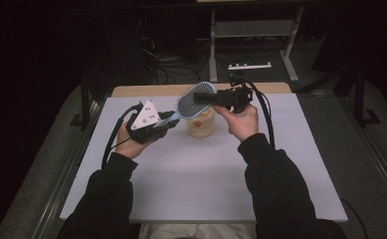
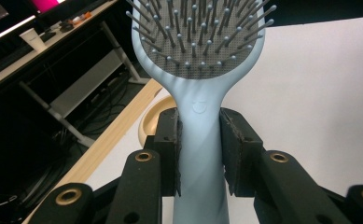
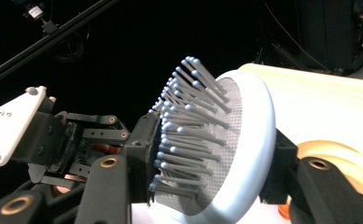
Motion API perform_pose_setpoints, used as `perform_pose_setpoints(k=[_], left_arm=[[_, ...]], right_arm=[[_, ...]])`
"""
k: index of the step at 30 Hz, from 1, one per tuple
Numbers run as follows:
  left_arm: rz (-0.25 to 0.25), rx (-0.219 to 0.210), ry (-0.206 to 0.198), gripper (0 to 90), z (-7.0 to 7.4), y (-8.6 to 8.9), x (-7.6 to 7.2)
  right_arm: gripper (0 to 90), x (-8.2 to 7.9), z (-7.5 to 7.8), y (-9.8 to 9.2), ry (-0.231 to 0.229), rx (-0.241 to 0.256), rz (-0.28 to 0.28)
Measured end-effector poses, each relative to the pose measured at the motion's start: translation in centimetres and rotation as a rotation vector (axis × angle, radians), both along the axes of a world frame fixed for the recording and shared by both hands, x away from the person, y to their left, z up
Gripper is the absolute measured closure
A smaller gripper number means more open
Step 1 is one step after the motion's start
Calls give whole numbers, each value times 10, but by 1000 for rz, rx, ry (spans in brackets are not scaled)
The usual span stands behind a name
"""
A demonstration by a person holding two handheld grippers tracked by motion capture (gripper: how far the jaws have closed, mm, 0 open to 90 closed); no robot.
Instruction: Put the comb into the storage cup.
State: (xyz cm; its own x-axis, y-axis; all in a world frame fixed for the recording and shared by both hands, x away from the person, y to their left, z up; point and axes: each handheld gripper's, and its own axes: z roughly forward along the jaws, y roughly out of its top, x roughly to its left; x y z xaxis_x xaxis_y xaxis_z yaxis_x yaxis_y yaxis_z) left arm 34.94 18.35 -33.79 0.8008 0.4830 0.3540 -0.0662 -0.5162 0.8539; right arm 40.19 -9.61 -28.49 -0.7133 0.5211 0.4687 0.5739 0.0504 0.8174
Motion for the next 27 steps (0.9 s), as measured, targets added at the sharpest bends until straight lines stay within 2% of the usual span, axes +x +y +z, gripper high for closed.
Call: perform_pose_setpoints(k=[3, 7, 10, 12, 17, 20, 27], left_arm=[[-5, -7, 9, 694, 0, 0, 1], [-7, -17, 13, 693, 1, 1, 2], [-11, -41, 43, 676, 2, 3, 4], [-2, -46, 51, 585, 2, 4, 6], [5, -62, 84, 563, 2, 10, 8], [6, -72, 101, 521, 1, 12, 9], [5, -103, 135, 436, 0, 16, 11]], right_arm=[[531, 0, 3, 0, -3, 10, 11], [551, -2, 9, 2, -30, -8, 23], [557, -3, 13, 4, -44, -20, 24], [561, -3, 16, 5, -63, -47, 18], [563, -3, 17, 3, -68, -47, 8], [565, -1, 18, 2, -68, -66, 8], [565, 1, 26, -1, -90, -73, -5]])
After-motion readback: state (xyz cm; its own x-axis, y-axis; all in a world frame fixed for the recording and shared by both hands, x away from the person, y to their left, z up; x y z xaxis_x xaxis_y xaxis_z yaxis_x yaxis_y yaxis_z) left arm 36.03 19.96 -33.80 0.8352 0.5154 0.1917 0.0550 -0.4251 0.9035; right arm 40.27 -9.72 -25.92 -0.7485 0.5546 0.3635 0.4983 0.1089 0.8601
